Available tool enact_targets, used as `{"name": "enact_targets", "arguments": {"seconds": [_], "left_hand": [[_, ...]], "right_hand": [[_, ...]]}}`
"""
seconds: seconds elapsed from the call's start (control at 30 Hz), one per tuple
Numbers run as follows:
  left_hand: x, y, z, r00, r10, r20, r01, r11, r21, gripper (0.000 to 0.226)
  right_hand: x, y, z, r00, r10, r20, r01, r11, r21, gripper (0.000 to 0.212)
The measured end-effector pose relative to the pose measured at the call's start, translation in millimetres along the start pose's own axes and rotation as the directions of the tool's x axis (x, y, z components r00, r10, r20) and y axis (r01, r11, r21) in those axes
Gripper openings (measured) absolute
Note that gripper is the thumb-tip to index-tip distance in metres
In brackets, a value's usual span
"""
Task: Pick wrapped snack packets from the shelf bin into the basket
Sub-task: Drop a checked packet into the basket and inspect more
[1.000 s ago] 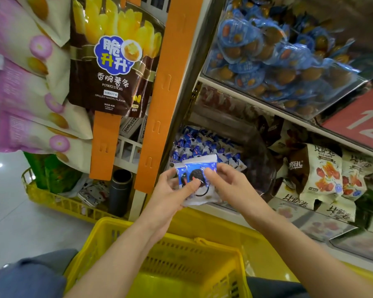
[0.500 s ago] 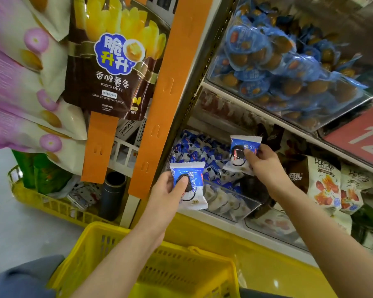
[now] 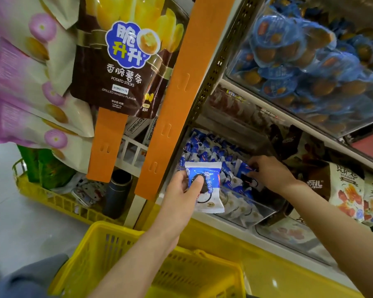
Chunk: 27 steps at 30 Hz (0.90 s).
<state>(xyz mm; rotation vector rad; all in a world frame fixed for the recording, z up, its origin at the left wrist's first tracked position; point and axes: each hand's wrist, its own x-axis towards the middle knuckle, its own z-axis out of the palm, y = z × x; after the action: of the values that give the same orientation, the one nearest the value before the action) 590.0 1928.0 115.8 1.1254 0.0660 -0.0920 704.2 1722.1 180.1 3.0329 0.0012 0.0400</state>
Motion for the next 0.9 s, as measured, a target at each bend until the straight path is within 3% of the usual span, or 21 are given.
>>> {"name": "enact_targets", "arguments": {"seconds": [0.13,0.3,0.47,0.67,0.9], "left_hand": [[1.1,-0.7,2.1,1.0,-0.013,0.0,0.013,1.0,0.005,0.004],[0.9,-1.9,2.3,1.0,-0.02,-0.002,0.02,1.0,0.01,0.004],[3.4,-2.4,-0.1,1.0,-0.014,-0.013,0.014,0.999,0.035,0.005],[5.7,-6.9,-0.2,1.0,-0.016,-0.011,0.017,0.998,0.053,0.007],[6.6,-9.3,3.5,1.0,-0.017,-0.021,0.019,0.995,0.098,0.012]], "right_hand": [[8.0,-4.7,9.0,0.998,0.04,0.048,-0.041,0.999,0.011,0.039],[23.2,-12.1,26.6,0.987,0.153,-0.04,-0.122,0.897,0.425,0.033],[25.6,-13.4,42.2,0.983,0.181,0.018,-0.157,0.797,0.584,0.025],[21.5,-4.5,46.7,0.954,0.188,0.232,-0.288,0.786,0.547,0.014],[12.8,-4.6,47.5,0.977,0.096,0.191,-0.187,0.818,0.545,0.034]]}}
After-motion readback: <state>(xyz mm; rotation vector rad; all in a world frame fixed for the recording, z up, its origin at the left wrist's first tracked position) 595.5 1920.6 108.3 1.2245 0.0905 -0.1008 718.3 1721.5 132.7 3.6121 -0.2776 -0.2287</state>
